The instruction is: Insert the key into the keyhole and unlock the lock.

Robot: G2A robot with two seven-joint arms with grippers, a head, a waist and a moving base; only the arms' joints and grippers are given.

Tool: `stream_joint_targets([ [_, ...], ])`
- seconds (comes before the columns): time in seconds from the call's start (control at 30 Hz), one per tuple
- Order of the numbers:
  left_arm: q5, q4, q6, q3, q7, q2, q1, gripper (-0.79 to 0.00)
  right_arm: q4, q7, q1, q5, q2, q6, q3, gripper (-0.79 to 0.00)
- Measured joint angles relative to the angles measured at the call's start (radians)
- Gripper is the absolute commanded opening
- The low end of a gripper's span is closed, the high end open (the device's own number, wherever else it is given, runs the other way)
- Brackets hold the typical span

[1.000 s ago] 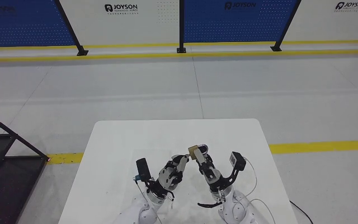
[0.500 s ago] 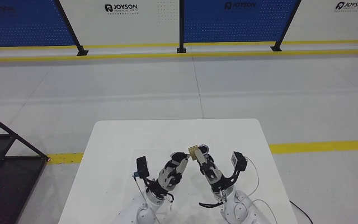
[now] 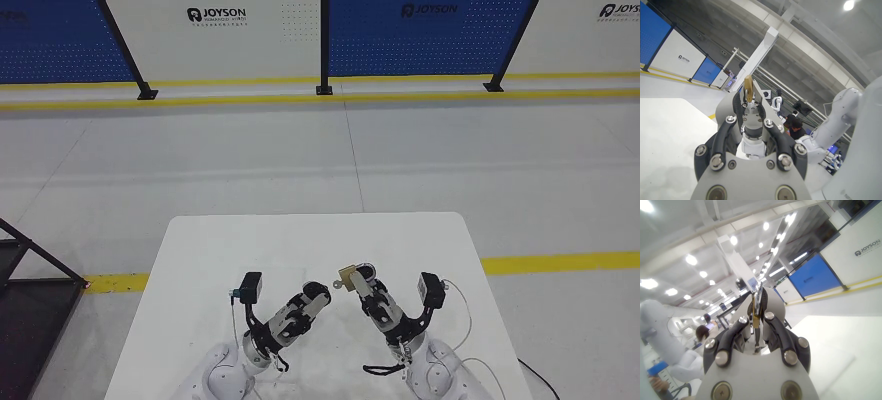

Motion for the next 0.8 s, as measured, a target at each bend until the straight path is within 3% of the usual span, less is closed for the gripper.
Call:
stream_joint_targets([
  [0.13, -0.137, -0.025, 0.027, -0.009, -0.134, 0.017, -0.007, -0.545, -0.001, 0.036, 0.003, 0.013, 0.002, 0.009, -0.003, -0.785],
  [0.3, -0.192, -0.035, 0.055, -0.011, -0.202, 0.027, -0.01, -0.542, -0.005, 0.061, 0.004, 0.022, 0.003, 0.017, -0.007, -0.785],
  [0.5, -0.186, -0.038, 0.073, -0.008, -0.219, 0.029, -0.016, -0.582, -0.008, 0.074, 0.006, 0.024, 0.003, 0.029, -0.012, -0.785],
  [0.63, -0.167, -0.038, 0.077, -0.003, -0.204, 0.028, -0.015, -0.714, -0.007, 0.078, 0.008, 0.025, 0.003, 0.033, -0.015, -0.785],
  [0.8, -0.149, -0.037, 0.079, -0.001, -0.192, 0.028, -0.015, -0.711, -0.008, 0.077, 0.008, 0.03, 0.003, 0.039, -0.016, -0.785],
])
